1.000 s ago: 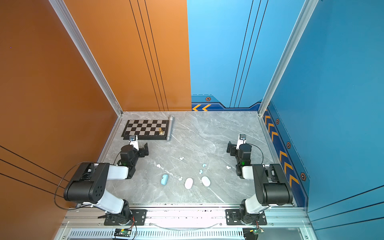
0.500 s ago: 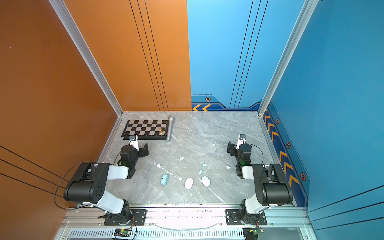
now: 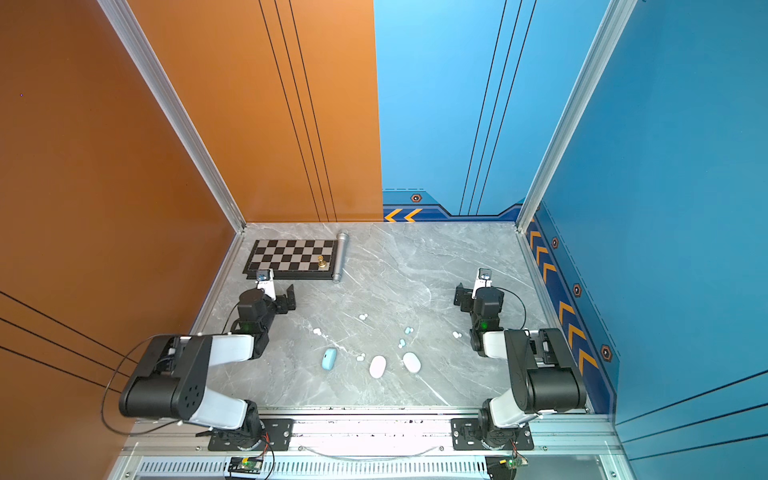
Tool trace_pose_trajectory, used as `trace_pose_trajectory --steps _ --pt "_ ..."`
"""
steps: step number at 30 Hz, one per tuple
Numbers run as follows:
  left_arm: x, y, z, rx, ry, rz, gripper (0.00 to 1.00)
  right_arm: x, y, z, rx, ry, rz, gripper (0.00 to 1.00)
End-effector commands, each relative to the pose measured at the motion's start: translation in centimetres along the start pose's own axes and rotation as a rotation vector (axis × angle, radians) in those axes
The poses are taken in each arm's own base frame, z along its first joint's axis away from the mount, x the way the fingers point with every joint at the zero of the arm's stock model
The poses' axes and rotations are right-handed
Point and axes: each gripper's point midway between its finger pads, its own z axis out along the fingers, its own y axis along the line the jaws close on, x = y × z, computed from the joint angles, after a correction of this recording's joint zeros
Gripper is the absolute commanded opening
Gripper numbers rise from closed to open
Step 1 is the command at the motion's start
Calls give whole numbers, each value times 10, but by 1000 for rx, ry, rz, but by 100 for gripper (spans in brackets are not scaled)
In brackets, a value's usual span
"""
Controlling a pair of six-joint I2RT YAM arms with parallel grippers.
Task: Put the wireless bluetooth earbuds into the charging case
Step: 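Move the right gripper over the white oval case while the left arm rises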
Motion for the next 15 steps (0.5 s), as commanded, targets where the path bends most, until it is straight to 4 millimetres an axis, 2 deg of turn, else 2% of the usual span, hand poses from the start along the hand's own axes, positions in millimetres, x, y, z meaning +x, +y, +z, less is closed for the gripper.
trace_pose_trajectory --steps 1,3,4,6,8,10,12,15 --pt "-33 -13 -20 83 -9 25 98 -47 18 -15 -55 12 -34 100" --pt "-51 -19 -36 125 8 20 98 -77 35 -28 -189 32 117 100" --pt "-63 -21 -46 143 3 6 98 -88 36 -33 -211 56 286 100" --pt "-82 -25 -62 181 -10 -30 98 -95 29 -38 -206 145 582 100" --pt "-99 -25 -79 202 -48 -88 98 -112 47 -43 -414 174 713 100" --pt "-111 -20 -93 192 -90 -151 98 -126 54 -48 -517 162 786 98" --pt "-118 -10 -105 156 -119 -226 98 -132 60 -58 -539 160 744 93" --pt "-114 12 -114 57 -129 -387 98 -120 68 -81 -451 249 584 95"
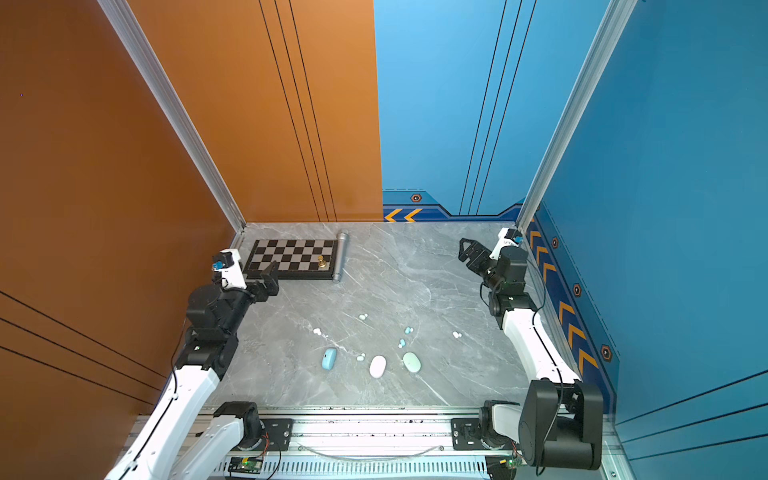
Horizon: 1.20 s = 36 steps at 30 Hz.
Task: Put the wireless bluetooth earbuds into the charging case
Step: 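Move the right gripper over the white oval case while the left arm rises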
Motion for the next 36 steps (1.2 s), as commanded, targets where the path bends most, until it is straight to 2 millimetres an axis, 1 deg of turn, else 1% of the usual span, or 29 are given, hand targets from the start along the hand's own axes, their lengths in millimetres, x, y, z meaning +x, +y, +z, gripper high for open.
trace_pose_trajectory --steps 1,3,5,9,10,11,13,16,19,22,23,25,27,31,36 --pt "24 29 -11 -141 64 -222 98 38 24 -27 45 191 -66 96" --pt "31 43 -18 -214 81 -299 98 66 27 -43 122 280 -163 97" --pt "35 41 -20 -187 111 -292 98 101 32 -59 165 388 -248 97" --pt "39 13 -23 -21 140 -253 98 181 33 -96 214 626 -473 96" --pt "39 6 -25 22 147 -236 98 201 33 -105 203 681 -544 97" --pt "40 -1 -26 57 153 -215 98 216 33 -111 193 714 -600 97" --pt "42 -12 -30 118 171 -174 98 256 41 -124 102 797 -718 99" --pt "44 -19 -36 148 199 -133 98 291 50 -134 26 872 -898 100" --pt "42 -24 -41 157 206 -107 98 312 61 -132 -19 927 -979 100" --pt "34 -28 -45 165 189 -84 98 328 73 -121 -44 965 -986 100" --pt "41 -28 -46 160 219 -82 98 334 76 -118 -52 979 -983 100" --pt "42 -29 -47 160 230 -71 98 344 82 -109 -39 1004 -963 100" --pt "43 -28 -49 154 239 -62 98 349 85 -101 -10 1025 -954 100" --pt "43 -26 -54 132 237 -52 98 361 80 -94 49 1092 -940 100" --pt "47 -25 -61 124 257 -39 98 373 76 -91 80 1148 -944 100"
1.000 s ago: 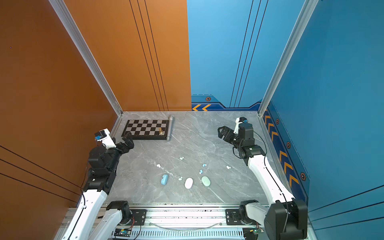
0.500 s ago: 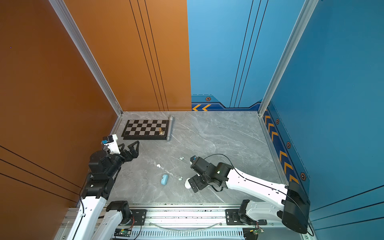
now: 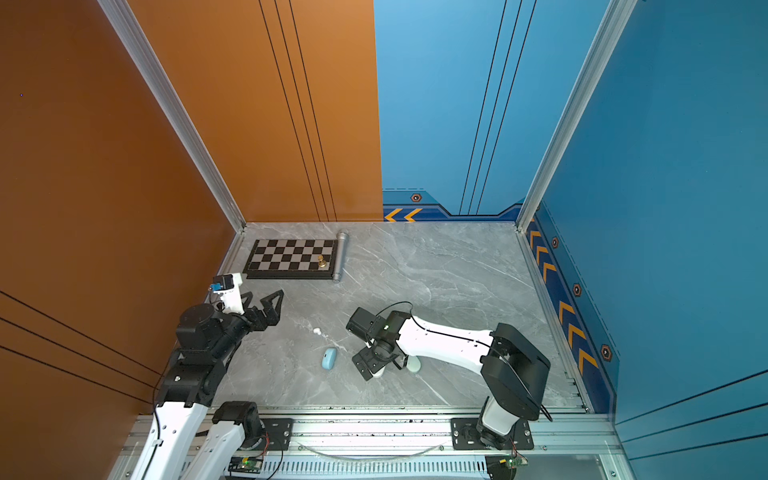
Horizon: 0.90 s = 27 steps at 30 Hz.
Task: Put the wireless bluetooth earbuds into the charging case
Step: 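Move the right gripper over the white oval case while the left arm rises, then lower the right gripper and close it on the white oval case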
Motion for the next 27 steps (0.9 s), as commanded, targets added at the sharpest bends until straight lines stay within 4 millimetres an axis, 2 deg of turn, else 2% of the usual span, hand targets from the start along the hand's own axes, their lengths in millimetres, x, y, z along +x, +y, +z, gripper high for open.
trace_pose_trajectory --steps 1,6,13,20,27 --pt "-3 -1 -7 -16 8 34 98 6 3 3 -7 66 9 100" --pt "-1 -2 -5 -10 32 50 98 8 1 15 13 104 -37 99" --pt "-12 -7 -4 0 26 61 98 11 -3 21 19 127 -63 95" --pt "-12 -9 -5 1 27 62 98 26 -20 38 84 197 -86 90" --pt "-10 -10 -1 0 41 70 98 8 -27 41 118 170 -67 89"
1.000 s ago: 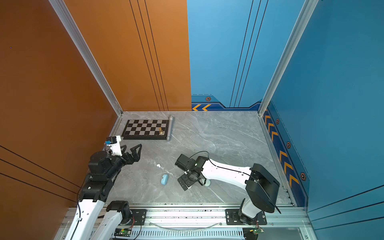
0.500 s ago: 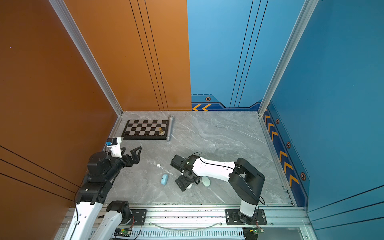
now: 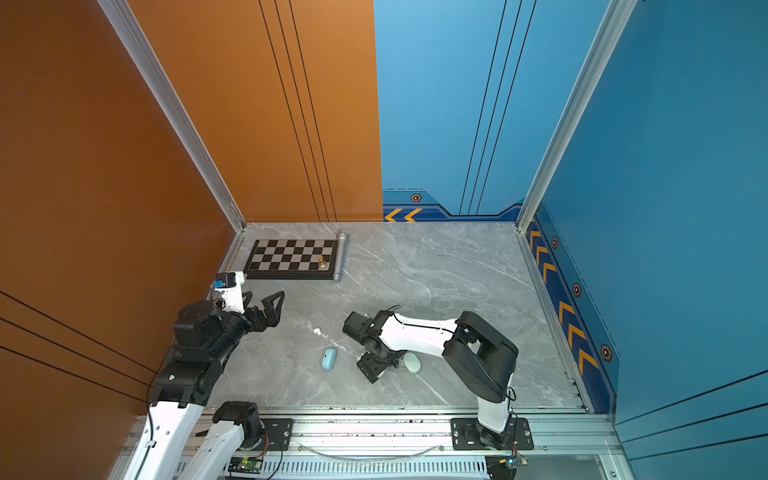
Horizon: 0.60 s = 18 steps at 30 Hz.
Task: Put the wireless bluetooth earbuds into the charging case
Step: 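Lower the right gripper and close it on the white oval case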
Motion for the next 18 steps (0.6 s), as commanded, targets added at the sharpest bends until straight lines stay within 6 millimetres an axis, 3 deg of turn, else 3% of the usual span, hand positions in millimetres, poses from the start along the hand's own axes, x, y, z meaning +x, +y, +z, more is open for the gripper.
trace_pose_trajectory --steps 1,6,11,18 --pt "-7 -1 -1 -10 -3 24 98 -10 -12 -1 42 1 6 86" --pt "-6 -1 2 -18 8 34 98 -17 -21 3 15 15 72 74" --pt "-3 -1 7 -29 25 40 98 -27 -30 0 3 -3 125 69" --pt "-1 -8 10 -24 36 65 98 -40 -36 -7 -31 -32 183 68"
